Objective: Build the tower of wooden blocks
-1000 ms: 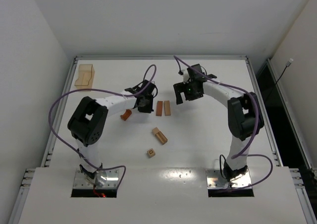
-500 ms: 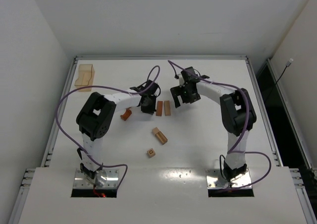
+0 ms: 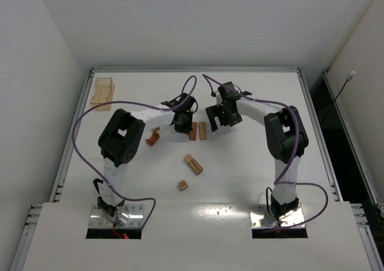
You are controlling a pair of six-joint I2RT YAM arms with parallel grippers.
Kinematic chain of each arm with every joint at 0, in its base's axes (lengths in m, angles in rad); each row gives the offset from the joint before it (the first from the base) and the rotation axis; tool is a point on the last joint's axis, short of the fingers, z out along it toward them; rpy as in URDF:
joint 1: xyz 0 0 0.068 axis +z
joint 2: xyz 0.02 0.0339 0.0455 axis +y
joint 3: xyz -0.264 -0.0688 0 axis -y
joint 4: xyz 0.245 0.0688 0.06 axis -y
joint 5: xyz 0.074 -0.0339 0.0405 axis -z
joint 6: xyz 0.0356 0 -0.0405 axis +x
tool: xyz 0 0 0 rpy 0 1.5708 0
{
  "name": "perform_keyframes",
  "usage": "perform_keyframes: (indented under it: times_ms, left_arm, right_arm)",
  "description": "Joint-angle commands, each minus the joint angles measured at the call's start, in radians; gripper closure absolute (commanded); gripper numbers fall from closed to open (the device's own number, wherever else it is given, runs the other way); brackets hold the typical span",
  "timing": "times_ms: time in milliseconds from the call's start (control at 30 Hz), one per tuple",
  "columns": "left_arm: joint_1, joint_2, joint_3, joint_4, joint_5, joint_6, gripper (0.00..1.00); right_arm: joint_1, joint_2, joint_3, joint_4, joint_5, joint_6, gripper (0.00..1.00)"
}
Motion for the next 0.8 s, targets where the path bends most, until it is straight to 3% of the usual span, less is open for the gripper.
perform_keyframes:
  times_ms: [0, 300, 767]
  left_arm:
    - [0.004, 0.046, 0.025, -0.022, 0.01, -0.007, 0.96]
    - [0.004, 0.046, 0.025, -0.022, 0.02, -0.007, 0.89]
    - [0.004, 0.074, 0.054, -0.031, 0.029, -0.007, 0.88]
  right_arm:
    - [0.006, 0.014, 0.042, -0.003, 0.01, 0.018, 0.12]
    - [0.006, 0.042, 0.07, -0.012, 0.001, 0.027, 0.12]
    - [0.006, 0.062, 0.079, -0.012, -0.008, 0.036, 0.12]
